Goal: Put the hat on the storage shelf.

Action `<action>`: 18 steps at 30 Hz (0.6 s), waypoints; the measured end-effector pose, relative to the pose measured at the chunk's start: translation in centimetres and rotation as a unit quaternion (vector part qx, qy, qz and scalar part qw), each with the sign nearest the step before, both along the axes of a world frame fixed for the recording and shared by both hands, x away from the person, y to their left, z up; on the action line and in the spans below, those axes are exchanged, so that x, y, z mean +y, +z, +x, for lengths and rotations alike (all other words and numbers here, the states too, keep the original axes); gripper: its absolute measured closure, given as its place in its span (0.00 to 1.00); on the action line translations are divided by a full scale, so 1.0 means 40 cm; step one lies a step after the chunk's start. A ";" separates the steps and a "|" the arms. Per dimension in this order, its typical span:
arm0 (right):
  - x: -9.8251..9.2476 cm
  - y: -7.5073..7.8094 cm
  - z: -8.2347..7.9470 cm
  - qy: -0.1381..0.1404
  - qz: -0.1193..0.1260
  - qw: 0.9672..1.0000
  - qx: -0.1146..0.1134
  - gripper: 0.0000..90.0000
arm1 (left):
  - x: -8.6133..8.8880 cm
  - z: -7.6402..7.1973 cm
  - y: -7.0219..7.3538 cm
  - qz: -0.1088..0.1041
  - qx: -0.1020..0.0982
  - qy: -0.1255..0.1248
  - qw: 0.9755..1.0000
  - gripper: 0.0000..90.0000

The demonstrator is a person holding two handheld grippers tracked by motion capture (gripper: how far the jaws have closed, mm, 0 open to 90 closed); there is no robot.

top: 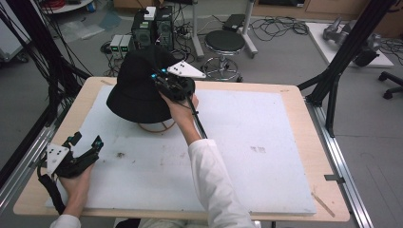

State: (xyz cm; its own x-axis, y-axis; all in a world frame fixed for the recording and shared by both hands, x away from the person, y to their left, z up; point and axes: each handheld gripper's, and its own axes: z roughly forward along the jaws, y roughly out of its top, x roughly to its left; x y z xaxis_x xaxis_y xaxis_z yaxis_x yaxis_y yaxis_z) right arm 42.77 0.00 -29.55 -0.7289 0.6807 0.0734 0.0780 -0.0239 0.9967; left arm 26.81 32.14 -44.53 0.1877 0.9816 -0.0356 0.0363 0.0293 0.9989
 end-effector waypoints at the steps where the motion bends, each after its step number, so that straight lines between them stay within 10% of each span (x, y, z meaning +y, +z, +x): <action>1: 0.000 -0.001 0.000 -0.001 0.002 1.000 0.000 0.82 | 0.001 0.000 0.000 0.000 0.000 0.001 1.000 0.30; 18: -0.061 0.037 -0.020 -0.083 -0.020 0.996 0.029 0.15 | 0.001 -0.001 0.000 0.000 -0.003 0.001 1.000 0.30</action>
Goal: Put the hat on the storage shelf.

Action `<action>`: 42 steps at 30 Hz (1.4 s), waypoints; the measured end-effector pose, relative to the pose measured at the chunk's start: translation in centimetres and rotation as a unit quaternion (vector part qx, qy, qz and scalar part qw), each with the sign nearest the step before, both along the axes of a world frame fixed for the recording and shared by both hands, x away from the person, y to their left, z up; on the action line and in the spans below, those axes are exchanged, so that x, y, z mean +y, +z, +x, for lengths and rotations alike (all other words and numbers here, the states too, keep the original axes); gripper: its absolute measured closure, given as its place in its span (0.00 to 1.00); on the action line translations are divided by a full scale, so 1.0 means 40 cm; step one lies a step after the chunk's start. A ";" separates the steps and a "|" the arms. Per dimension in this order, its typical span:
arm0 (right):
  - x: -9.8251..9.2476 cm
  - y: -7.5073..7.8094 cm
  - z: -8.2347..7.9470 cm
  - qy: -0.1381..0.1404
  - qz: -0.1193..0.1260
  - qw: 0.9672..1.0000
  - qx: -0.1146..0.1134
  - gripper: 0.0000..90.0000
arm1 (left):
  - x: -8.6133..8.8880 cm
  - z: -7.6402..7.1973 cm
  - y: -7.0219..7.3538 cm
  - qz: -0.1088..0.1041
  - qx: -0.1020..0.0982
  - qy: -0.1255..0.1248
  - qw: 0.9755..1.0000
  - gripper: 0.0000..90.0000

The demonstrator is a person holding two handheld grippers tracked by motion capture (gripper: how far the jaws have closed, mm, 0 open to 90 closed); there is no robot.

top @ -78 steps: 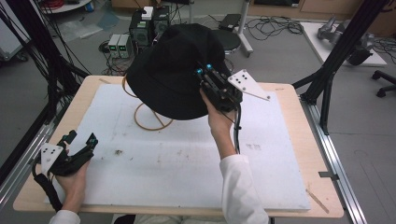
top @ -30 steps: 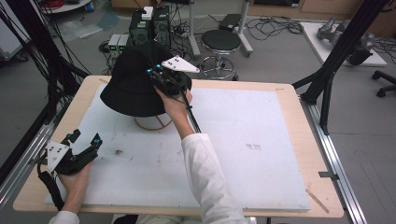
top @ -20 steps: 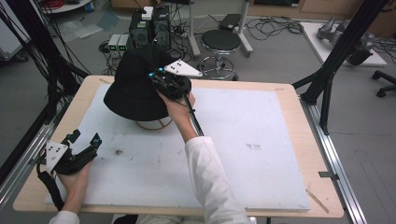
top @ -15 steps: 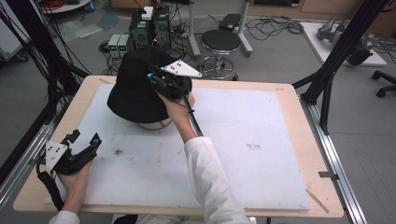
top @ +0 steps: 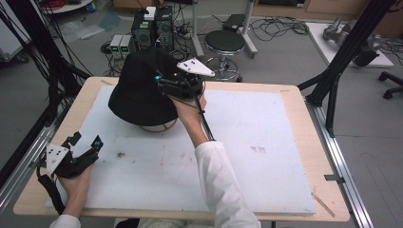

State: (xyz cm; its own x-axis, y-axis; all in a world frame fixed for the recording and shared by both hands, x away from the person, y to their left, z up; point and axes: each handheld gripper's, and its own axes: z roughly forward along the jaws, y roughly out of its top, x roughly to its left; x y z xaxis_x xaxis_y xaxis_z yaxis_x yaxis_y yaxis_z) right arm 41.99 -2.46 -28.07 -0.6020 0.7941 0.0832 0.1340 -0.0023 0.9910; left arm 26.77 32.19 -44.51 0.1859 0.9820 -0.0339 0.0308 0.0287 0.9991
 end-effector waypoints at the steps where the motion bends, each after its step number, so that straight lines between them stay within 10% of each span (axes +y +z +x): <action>1: -0.007 0.002 -0.003 -0.004 -0.002 1.000 0.014 0.13 | 0.000 0.000 0.000 0.000 0.000 0.000 1.000 0.30; 21: -0.191 0.014 -0.154 -0.036 -0.016 0.998 0.043 0.13 | -0.020 -0.009 0.003 0.005 0.000 -0.007 1.000 0.30; 42: -0.332 -0.131 -0.244 -0.090 0.012 0.995 0.034 0.13 | -0.024 -0.034 -0.003 -0.010 0.006 -0.008 1.000 0.30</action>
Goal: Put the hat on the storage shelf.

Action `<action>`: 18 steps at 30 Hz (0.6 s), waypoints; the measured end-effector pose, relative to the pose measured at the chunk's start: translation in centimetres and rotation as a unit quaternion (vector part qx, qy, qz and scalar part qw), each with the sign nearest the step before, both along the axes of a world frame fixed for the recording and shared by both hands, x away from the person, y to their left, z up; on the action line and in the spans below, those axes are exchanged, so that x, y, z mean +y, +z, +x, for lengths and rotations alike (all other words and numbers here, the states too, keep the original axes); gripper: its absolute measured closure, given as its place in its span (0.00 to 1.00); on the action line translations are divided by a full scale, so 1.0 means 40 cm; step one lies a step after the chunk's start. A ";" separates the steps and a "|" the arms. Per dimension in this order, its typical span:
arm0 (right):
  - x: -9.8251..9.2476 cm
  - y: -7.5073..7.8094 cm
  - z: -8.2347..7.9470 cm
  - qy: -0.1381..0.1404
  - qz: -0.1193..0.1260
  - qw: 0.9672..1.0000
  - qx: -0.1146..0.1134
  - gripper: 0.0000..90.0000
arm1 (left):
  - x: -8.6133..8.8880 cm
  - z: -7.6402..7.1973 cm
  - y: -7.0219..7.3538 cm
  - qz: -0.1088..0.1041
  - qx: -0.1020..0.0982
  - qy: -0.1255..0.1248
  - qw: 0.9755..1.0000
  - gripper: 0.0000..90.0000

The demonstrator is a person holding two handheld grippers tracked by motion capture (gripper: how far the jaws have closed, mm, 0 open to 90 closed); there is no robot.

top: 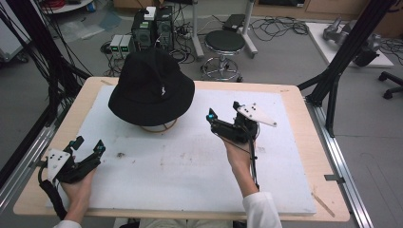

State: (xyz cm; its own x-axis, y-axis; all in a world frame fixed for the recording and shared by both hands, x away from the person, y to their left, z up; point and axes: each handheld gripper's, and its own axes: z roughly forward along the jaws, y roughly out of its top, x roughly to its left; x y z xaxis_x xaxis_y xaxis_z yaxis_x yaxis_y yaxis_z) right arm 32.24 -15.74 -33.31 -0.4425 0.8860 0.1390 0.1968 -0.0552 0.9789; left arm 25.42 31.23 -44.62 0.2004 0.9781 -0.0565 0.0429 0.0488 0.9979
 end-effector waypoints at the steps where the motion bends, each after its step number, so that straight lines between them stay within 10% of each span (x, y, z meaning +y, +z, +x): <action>1: -0.002 -0.006 -0.004 -0.004 -0.002 1.000 0.003 0.13 | -0.001 0.000 -0.001 -0.004 0.001 -0.001 1.000 0.30; 18: -0.086 -0.018 -0.081 -0.055 -0.028 0.997 0.051 0.13 | -0.011 0.010 -0.001 -0.008 0.002 -0.008 1.000 0.30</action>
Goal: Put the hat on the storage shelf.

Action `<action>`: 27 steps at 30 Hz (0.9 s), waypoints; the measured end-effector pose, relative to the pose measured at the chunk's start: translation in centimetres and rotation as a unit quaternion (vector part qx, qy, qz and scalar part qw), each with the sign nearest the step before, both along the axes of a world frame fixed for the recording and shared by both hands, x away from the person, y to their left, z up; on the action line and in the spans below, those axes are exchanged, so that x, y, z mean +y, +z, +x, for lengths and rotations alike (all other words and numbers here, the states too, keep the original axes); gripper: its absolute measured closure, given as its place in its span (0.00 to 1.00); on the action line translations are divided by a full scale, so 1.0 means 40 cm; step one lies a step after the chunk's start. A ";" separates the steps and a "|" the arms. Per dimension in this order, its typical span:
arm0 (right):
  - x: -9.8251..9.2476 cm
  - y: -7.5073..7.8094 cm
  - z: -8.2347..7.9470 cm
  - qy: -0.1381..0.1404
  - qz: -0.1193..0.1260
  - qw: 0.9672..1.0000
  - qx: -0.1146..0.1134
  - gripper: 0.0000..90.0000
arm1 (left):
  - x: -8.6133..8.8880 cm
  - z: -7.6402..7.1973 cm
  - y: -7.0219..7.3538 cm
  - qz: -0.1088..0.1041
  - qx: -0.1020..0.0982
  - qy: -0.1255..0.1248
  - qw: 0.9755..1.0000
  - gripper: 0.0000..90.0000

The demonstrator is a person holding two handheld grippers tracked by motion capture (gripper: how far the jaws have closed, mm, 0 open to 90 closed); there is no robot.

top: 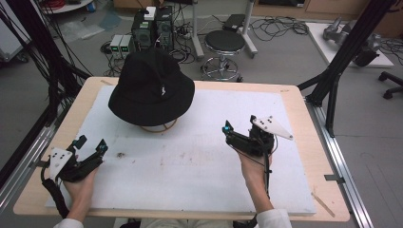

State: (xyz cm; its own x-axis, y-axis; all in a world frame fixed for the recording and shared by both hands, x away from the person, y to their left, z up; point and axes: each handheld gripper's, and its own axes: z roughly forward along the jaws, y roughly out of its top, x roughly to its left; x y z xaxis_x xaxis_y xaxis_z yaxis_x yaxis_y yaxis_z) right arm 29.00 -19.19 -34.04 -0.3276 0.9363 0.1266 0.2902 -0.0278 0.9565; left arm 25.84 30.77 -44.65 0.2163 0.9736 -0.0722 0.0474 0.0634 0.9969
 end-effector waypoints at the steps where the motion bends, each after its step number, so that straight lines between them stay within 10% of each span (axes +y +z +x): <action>1: -0.007 -0.009 -0.005 -0.002 0.000 1.000 0.005 0.13 | -0.001 0.001 0.000 -0.001 0.000 0.000 1.000 0.30; 11: -0.097 -0.120 -0.039 -0.037 0.012 0.999 0.018 0.15 | -0.011 0.011 -0.001 0.000 0.001 -0.005 1.000 0.30; 27: -0.187 -0.186 -0.049 -0.093 0.006 0.996 0.011 0.14 | -0.010 0.012 -0.003 -0.002 0.005 -0.005 1.000 0.30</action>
